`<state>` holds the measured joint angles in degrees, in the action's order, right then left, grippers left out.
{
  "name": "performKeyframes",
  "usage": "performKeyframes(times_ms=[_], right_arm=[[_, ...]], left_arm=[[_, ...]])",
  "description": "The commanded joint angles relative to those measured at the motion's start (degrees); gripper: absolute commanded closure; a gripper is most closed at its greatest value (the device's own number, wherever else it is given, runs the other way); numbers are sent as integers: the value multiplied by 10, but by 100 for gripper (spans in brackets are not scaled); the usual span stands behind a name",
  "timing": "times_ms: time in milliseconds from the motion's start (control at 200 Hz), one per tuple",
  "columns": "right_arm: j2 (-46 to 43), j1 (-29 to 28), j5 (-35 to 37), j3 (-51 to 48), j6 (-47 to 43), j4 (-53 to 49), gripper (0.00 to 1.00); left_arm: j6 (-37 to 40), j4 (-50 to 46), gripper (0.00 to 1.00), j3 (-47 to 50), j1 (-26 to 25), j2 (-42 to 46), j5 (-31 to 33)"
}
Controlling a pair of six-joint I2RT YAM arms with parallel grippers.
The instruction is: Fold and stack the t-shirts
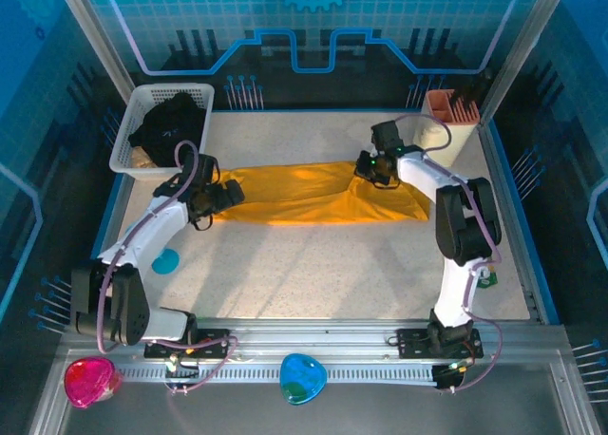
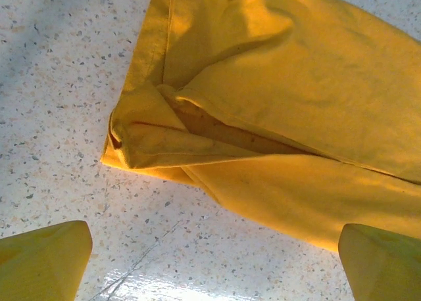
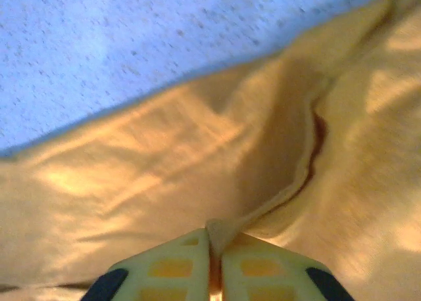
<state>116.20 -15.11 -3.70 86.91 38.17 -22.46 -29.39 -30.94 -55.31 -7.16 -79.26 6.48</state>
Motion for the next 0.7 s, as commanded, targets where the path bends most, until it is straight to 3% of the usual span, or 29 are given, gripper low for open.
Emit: performKeyframes(times_ms=[0, 155, 310, 390, 460, 606, 696], right_arm=[[69, -7, -13, 76, -22, -72, 68], [95, -10, -18, 133, -34, -106, 49], [20, -10, 3, 85, -42, -91, 48], [-42, -10, 22, 41, -46, -79, 48], [-93, -9, 37, 2, -50, -76, 48], [-165, -9, 43, -72, -60, -92, 51], [-196, -6, 45, -122, -58, -89, 55]], left_arm=[[17, 8, 5, 6, -5, -6, -15], [21, 3, 6, 3, -18, -13, -13], [41, -18, 8, -30, -46, -33, 11], [58, -33, 14, -75, -56, -64, 7], [72, -53, 28, -133, -61, -116, 11], [94, -114, 81, -285, -62, -271, 34], [97, -140, 95, -369, -62, -360, 36]])
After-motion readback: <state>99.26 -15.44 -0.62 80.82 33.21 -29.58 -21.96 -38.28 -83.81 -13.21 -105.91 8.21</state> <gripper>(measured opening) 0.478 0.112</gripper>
